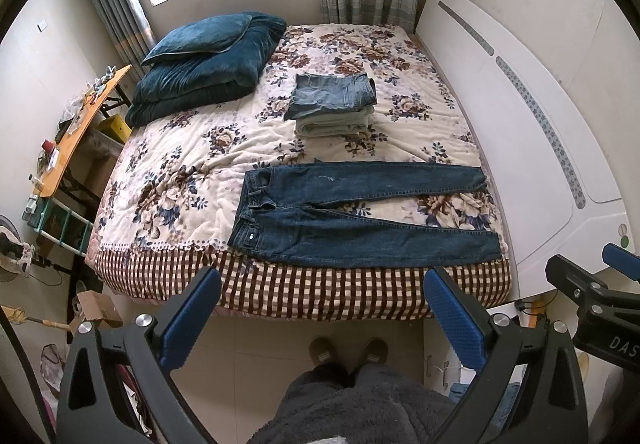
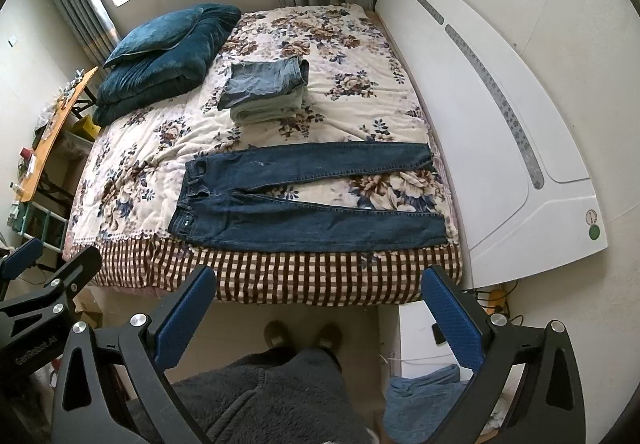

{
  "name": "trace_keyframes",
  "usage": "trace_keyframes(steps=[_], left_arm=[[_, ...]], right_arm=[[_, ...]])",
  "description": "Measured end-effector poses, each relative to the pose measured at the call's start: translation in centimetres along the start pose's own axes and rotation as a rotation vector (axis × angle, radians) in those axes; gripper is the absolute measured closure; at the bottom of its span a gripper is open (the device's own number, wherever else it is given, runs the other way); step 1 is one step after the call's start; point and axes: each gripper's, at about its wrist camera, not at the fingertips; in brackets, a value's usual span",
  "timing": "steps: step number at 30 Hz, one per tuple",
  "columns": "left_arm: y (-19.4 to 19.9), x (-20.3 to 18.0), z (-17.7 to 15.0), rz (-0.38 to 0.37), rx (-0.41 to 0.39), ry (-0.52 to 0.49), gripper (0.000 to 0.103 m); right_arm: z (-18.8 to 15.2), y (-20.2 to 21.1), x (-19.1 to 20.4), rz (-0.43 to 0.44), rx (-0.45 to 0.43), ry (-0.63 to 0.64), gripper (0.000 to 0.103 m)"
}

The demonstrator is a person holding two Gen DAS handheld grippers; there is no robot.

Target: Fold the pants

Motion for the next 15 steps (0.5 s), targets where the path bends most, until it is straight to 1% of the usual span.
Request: trace_keyframes(steps=[15], left_arm=[[0.37, -0.15, 0.17, -0.001, -0.005, 0.0, 0.0]], right_arm=[[0.73, 0.43, 0.29, -0.003, -0.012, 0.007, 0.0]])
Point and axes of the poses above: each gripper's, at about its wrist camera, not at the fingertips, and y roughly against the way its jaws point, x to its left, z to its top, and after that the axes turned 8 degrees about x, right-handed
